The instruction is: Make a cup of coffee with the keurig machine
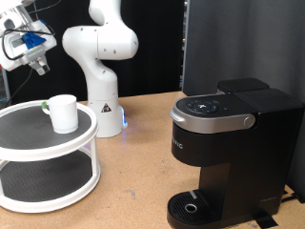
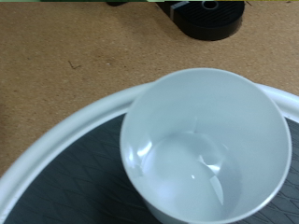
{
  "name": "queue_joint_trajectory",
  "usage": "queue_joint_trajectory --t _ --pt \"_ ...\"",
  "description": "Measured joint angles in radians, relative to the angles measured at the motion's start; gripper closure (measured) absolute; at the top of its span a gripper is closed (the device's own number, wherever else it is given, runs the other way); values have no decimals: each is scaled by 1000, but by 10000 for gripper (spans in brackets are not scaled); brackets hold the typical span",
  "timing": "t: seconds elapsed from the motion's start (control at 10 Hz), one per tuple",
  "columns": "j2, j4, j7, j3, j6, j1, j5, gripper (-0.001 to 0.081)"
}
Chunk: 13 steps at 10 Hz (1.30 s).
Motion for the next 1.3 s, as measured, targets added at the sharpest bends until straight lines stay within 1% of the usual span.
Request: queue_joint_trajectory --t 0.3,0.7,0.9,1.3 --pt "1 -33 0 -11 72 0 1 802" --pt "1 -51 0 -33 114 2 23 802" --pt "1 -64 0 -38 155 2 37 802" --pt "20 -87 -1 -46 242 22 46 802"
